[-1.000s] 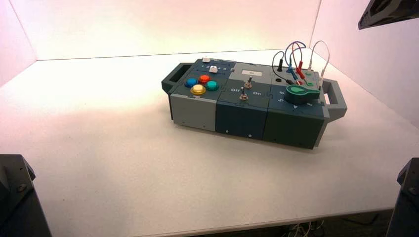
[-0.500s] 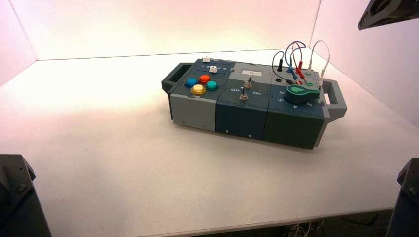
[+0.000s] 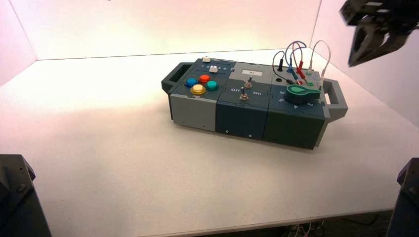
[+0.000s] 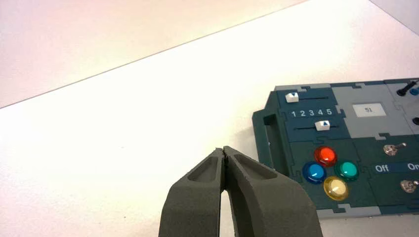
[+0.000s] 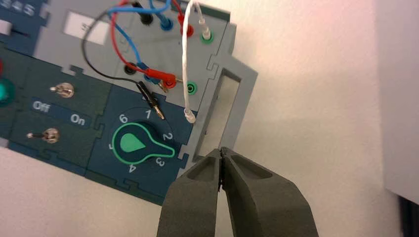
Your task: Flip the bottom switch on with the left gripper.
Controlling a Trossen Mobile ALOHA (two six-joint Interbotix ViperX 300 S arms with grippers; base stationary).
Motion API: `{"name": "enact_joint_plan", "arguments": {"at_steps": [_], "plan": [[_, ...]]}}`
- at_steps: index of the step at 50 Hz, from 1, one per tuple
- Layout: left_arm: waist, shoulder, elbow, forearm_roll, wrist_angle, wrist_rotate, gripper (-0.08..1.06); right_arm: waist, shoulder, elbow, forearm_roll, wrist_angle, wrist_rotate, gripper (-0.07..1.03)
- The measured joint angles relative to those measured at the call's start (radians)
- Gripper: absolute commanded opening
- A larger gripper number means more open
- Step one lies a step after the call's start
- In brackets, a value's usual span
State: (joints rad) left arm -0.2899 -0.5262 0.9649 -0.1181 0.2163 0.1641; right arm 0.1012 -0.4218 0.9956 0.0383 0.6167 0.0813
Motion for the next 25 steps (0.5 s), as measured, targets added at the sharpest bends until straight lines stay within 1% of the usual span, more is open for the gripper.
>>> {"name": "enact_joint_plan", "arguments": {"at_steps": [7, 11, 12, 20, 25], "plan": [[-0.028, 0.048, -0.046, -0.002, 0.028, -0.002, -0.03, 0.000, 0.124, -0.044, 0.005, 0.002, 0.000, -0.02], [-0.035, 0.071, -0.060, -0.003, 0.041, -0.002, -0.03, -0.002, 0.176, -0.066, 0.006, 0.000, 0.000, -0.02], [-0.041, 0.086, -0.067, -0.003, 0.049, -0.002, -0.03, -0.002, 0.206, -0.078, 0.006, 0.000, 0.000, -0.02], [-0.055, 0.140, -0.084, -0.005, 0.084, -0.002, -0.03, -0.002, 0.311, -0.118, 0.006, 0.000, -0.002, -0.02], [-0.066, 0.155, -0.084, -0.005, 0.087, -0.002, -0.03, -0.002, 0.367, -0.133, 0.006, -0.002, 0.000, -0.02]]}}
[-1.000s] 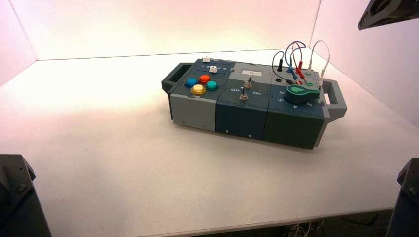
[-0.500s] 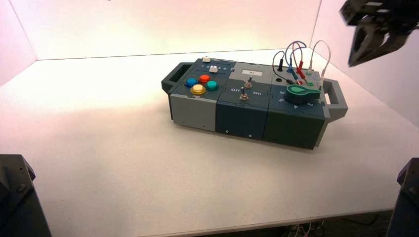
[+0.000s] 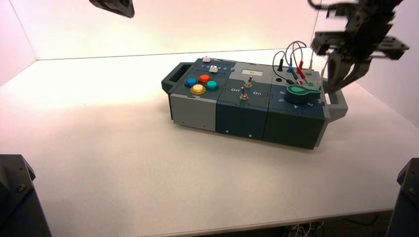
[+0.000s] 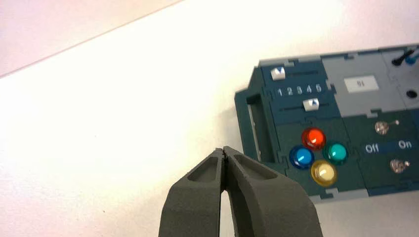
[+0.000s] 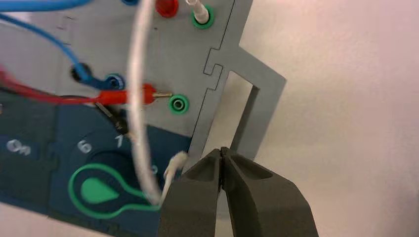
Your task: Flip the bottom switch on with the left gripper.
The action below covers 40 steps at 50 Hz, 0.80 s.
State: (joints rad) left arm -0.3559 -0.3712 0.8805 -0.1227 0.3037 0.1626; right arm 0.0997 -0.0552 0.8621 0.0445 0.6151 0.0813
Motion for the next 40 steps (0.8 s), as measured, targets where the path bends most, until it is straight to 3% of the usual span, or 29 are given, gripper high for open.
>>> {"name": "enact_joint_plan", "arguments": {"at_steps": [13, 23, 40], "plan": [[-0.028, 0.014, -0.020, -0.002, 0.012, 0.000, -0.03, -0.006, 0.091, -0.044, 0.003, -0.006, 0.005, -0.02], [-0.058, 0.040, -0.061, -0.018, 0.049, -0.012, -0.03, -0.008, 0.129, -0.086, -0.005, -0.005, 0.008, -0.02], [-0.250, 0.172, -0.147, -0.032, 0.141, -0.017, -0.03, -0.011, 0.140, -0.101, -0.005, -0.002, 0.008, -0.02]]}}
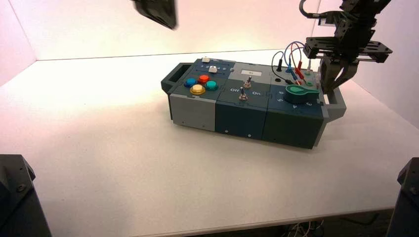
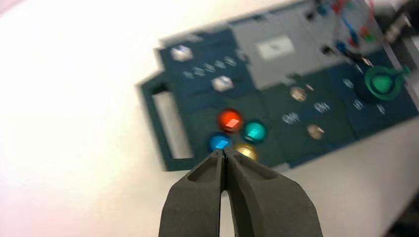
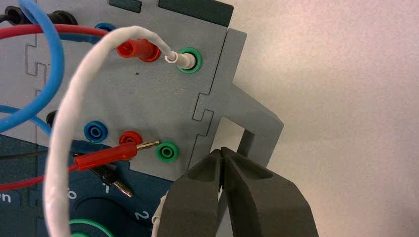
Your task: Flip the bottom switch on with the left gripper.
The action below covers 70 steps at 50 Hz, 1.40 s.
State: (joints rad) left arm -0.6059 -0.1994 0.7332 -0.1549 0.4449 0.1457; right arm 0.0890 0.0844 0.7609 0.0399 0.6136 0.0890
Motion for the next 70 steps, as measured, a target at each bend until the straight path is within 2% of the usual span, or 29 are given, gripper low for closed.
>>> {"name": "enact_joint_plan", "arguments": {"at_steps": [10, 19, 35, 70], "plan": [[-0.094, 0.092, -0.035, -0.002, 0.028, -0.002, -0.03, 0.002, -0.009, 0.005, 0.002, 0.000, 0.002, -0.02], [-0.150, 0.132, -0.060, -0.003, 0.032, 0.000, -0.03, 0.002, -0.011, 0.008, 0.002, -0.002, 0.002, -0.02], [-0.178, 0.195, -0.107, -0.006, 0.046, -0.002, -0.03, 0.002, -0.011, 0.006, 0.002, -0.002, 0.000, -0.02], [-0.255, 0.308, -0.149, -0.025, 0.080, -0.002, -0.03, 0.002, -0.011, 0.006, 0.002, -0.002, 0.000, -0.02]]}}
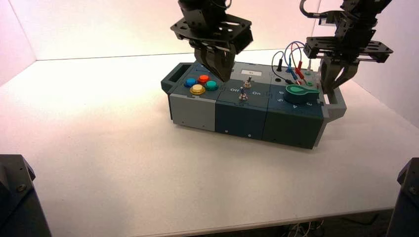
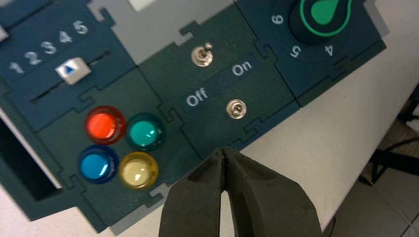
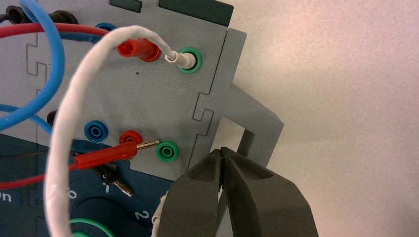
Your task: Flip the bottom switch on with the left gripper.
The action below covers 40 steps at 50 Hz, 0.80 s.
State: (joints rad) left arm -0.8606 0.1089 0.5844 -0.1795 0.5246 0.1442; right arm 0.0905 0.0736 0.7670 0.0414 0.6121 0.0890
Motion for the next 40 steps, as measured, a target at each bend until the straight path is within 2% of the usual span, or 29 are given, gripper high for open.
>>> {"name": "enact_joint_plan", "arguments": {"at_steps": [40], "plan": [[-0.003, 0.061, -0.025, 0.000, 0.002, 0.000, -0.03, 0.000, 0.003, 0.000, 0.000, 0.000, -0.002, -0.02]]}}
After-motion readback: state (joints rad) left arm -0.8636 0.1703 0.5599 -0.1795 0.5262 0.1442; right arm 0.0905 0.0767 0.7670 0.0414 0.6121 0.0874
